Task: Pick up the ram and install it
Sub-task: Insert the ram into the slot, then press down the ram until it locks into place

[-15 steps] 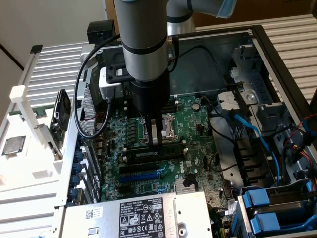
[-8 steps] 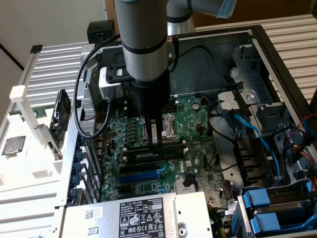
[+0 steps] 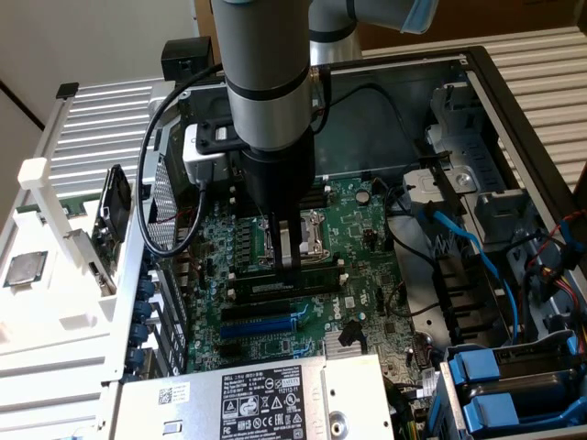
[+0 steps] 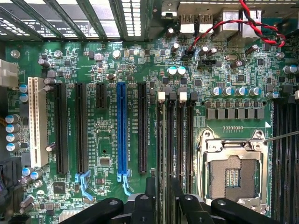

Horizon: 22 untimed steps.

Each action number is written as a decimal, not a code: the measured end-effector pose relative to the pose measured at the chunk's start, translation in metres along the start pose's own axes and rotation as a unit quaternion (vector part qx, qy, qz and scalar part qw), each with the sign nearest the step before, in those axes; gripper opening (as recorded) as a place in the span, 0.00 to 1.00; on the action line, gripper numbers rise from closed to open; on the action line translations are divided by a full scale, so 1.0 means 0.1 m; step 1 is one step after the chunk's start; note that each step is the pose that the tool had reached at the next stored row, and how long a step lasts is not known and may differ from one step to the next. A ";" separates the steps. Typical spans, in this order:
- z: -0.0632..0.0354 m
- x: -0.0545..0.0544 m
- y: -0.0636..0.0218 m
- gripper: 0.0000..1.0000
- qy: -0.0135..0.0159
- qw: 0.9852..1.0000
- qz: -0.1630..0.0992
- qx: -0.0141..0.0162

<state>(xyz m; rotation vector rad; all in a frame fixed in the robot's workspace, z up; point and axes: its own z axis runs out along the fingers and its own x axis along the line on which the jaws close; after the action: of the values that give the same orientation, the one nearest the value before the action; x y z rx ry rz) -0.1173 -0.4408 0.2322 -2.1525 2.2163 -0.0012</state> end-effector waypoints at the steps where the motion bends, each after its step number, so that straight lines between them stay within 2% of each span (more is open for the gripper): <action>1: -0.006 0.00 0.000 0.26 0.000 1.000 0.000 0.000; 7: -0.047 0.00 -0.002 0.26 0.000 1.000 0.000 0.000; 22: -0.071 0.00 -0.003 0.26 0.000 1.000 0.000 0.000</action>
<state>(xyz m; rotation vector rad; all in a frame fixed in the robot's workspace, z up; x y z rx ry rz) -0.1173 -0.4408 0.2393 -2.1524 2.2162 -0.0012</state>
